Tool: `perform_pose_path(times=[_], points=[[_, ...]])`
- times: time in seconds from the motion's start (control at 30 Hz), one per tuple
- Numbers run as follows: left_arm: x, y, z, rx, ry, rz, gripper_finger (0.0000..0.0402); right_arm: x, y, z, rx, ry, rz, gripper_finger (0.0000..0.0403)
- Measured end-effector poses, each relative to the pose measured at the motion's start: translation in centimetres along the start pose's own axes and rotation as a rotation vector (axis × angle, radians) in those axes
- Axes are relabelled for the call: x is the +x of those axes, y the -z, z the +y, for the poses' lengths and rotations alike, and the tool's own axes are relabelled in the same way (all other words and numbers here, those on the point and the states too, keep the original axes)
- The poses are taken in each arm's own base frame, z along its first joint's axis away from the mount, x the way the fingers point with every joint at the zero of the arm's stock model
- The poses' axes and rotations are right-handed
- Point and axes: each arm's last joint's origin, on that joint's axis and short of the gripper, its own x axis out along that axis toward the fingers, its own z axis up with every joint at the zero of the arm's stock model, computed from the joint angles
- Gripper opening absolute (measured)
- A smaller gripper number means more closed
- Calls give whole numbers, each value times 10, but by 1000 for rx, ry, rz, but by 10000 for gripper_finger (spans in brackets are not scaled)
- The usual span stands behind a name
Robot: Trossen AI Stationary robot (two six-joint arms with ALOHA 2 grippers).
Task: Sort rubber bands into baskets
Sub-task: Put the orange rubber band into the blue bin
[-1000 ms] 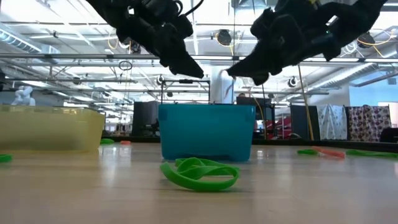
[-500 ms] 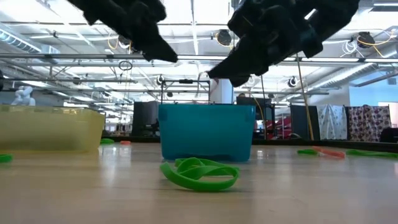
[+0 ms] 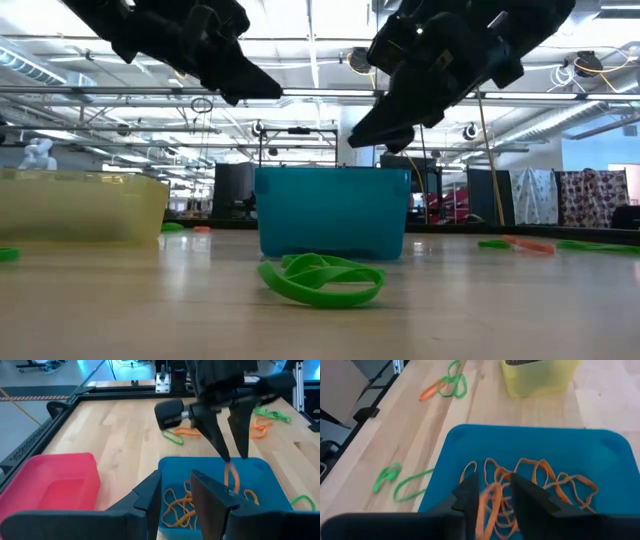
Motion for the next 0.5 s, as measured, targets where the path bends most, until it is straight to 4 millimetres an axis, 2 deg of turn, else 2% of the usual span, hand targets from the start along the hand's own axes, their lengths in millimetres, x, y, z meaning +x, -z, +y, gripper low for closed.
perform_pose_path(times=[0.1,0.27,0.5], points=[[0,2,-1,-3,6,23,109,-6,-3,2,25,5,42,124],[0,8,-3,-11,18,85,109,-26,-9,7,79,29,284,146],[0,12,-6,-14,31,120,108,-42,4,24,215,57,575,148]])
